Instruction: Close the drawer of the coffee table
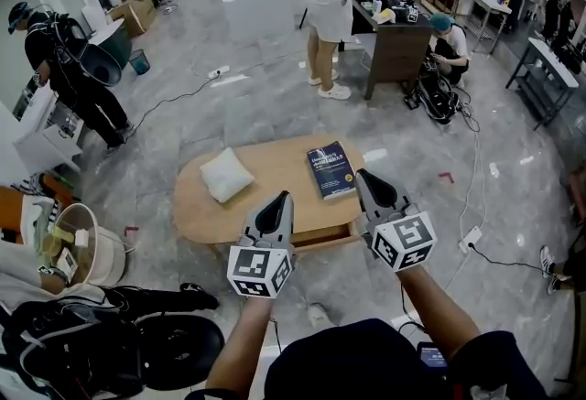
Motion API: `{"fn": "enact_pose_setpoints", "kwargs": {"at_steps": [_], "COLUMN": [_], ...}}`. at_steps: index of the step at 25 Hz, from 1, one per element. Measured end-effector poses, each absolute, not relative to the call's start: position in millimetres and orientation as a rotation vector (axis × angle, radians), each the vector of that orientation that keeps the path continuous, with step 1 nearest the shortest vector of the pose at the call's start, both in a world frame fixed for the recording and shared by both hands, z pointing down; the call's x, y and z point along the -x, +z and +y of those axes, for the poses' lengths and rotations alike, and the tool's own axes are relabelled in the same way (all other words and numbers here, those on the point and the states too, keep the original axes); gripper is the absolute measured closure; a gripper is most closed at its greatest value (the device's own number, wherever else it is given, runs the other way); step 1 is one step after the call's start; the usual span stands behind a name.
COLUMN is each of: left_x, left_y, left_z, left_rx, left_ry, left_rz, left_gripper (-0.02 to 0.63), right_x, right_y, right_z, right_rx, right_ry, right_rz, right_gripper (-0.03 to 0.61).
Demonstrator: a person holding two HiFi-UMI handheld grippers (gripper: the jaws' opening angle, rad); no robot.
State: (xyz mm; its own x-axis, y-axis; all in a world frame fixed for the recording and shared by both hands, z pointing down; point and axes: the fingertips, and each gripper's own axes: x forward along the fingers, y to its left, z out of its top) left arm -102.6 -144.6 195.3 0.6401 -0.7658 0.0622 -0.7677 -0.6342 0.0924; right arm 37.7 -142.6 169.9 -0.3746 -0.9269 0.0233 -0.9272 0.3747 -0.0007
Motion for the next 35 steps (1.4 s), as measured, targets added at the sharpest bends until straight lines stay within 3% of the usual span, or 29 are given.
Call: {"fn": "enact_pose_setpoints", "kwargs": {"at_steps": [35], "left_x": [68], "left_y": [225], "left_z": [-183], "left_rx": [-2.639], "left_ry": [0.099], "left_rz": [-1.367], "left_gripper": [0.613], "right_x": [-76], "right_y": [193], "right_z": [-194], "right_rx": [-1.634], "right_ry": [0.094], "right_rz": [-2.605], "right_gripper": [0.565]}}
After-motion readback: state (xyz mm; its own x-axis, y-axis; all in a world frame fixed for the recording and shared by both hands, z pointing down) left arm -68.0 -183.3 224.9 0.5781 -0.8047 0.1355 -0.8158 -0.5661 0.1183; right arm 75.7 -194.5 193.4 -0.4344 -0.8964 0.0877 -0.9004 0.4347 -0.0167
